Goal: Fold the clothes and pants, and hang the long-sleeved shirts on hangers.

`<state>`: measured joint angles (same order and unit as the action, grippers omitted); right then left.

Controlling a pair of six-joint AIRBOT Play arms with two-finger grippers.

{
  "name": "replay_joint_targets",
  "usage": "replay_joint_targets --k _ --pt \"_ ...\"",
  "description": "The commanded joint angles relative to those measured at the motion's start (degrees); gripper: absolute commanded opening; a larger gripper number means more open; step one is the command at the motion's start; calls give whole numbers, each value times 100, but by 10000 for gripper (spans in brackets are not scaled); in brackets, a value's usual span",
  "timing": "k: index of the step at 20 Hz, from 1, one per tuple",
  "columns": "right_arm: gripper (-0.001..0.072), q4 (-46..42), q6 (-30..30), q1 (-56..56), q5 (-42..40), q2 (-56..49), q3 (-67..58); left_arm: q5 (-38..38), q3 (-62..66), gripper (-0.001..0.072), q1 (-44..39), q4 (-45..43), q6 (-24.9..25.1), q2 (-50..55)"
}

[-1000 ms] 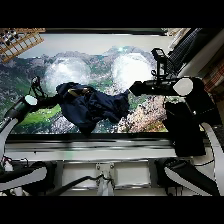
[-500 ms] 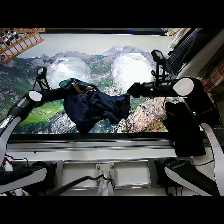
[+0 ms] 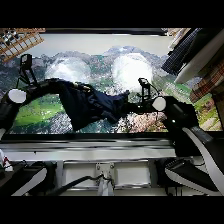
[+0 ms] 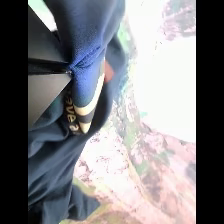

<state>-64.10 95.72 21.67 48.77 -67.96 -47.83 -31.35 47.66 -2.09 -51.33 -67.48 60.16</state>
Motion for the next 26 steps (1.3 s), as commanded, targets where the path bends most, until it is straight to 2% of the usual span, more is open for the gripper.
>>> replay_joint_targets --k 1,5,6,7,8,9,13,17,19,22,26 --pt "583 -59 -87 42 -391 -872 -422 -116 4 14 -7 0 2 -160" --pt "584 -81 -236 208 -354 -1722 -1193 -129 4 14 -7 -2 2 -160" --pt "540 -103 -210 234 -352 -1902 -1357 -129 4 14 -7 -2 2 -160" --pt "349 -125 -127 234 -323 -2011 -1467 -129 4 14 -7 -2 2 -164" --pt "109 -162 -17 234 -306 -2031 -1523 -127 7 14 -4 -2 2 -181" --pt "32 -188 -17 234 -258 -1993 -1550 -122 7 14 9 -4 4 -216" --pt "29 -459 -83 229 7 -1491 -1563 -105 11 13 153 -2 4 -503" --pt "29 -647 -348 229 151 -74 -1589 33 17 12 293 -4 4 -1327" --pt "29 -927 -345 229 122 785 -1757 498 17 12 291 -13 7 -2031" --pt "30 -1303 -332 229 114 1921 -2234 1587 17 11 291 -114 9 -3250" --pt "30 -1902 -184 229 111 2852 -3233 2710 17 12 289 -109 129 -4686"
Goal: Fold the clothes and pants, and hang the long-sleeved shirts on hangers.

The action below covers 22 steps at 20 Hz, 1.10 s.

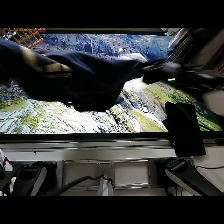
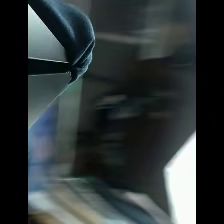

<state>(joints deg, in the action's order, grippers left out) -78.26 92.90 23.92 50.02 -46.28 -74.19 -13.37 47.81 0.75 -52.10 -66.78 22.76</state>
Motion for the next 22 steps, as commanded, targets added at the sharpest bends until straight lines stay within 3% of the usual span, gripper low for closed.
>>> replay_joint_targets --k 1,6,11,16,20,22 --pt "30 -557 101 4 -9 796 -920 975 4 11 4 -33 59 -1202" --pt "30 -595 92 4 122 859 -2444 597 238 13 4 -28 57 -1969" --pt "30 -647 85 4 155 669 -2809 -774 439 13 -2 195 55 -1908" --pt "30 -1091 -162 4 94 -398 -2809 -1963 439 13 2 223 68 -1331" --pt "30 -1488 -138 -133 -1049 -1790 -2809 -3060 404 15 2 -420 81 -192" --pt "30 -1368 17 -299 -1792 -2693 -2822 -3176 278 14 2 -682 81 654"
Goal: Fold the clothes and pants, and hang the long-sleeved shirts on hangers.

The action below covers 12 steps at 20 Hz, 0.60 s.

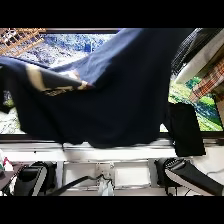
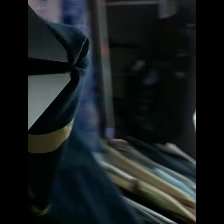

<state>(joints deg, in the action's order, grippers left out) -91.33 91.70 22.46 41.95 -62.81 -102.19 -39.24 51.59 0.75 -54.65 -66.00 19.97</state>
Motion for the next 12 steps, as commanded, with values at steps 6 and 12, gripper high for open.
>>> replay_joint_targets --k 6,12 --pt "249 2188 264 -109 -1952 -4000 -1176 1659 -186 14 9 -535 -101 3919" --pt "394 2505 15 -24 -337 -4151 -1486 2094 -155 719 264 -540 -420 4535"
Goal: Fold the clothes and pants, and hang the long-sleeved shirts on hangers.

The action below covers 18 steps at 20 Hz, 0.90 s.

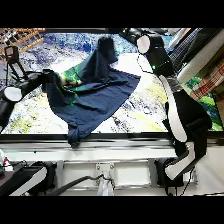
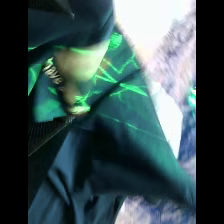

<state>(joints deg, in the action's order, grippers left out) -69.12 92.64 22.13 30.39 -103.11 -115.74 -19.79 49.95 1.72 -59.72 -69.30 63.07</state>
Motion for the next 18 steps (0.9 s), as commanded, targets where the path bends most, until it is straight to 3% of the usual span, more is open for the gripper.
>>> replay_joint_targets --k 1,3,5,7,9,10,13,16,17,18 --pt "391 284 -79 -7 1381 -42 -125 -13 9 718 334 -33 -90 66" --pt "329 293 -94 -4 2798 142 -96 -380 9 705 765 -42 -79 -337" --pt "330 343 -479 190 4175 363 149 -791 9 705 1255 -28 -205 -723" --pt "330 431 -638 573 4647 822 903 -1178 7 705 1576 -28 -452 -1001" --pt "330 688 -632 960 4168 1547 2059 -1539 0 689 1650 -28 -610 -1167" --pt "330 791 -603 1132 3845 1956 2717 -1707 -4 635 1631 -24 -651 -1217" --pt "342 1207 -275 1427 2820 3058 4754 -2022 -7 625 1445 -24 -734 -1239" --pt "367 2852 -350 1482 1818 3609 6603 -2100 -7 625 1283 -24 -874 -1239" --pt "400 3495 -634 1482 1596 3620 6988 -2098 -7 625 1244 -24 -874 -1239" --pt "504 4041 -887 1482 1438 3591 7287 -2096 -7 625 1226 -26 -874 -1237"
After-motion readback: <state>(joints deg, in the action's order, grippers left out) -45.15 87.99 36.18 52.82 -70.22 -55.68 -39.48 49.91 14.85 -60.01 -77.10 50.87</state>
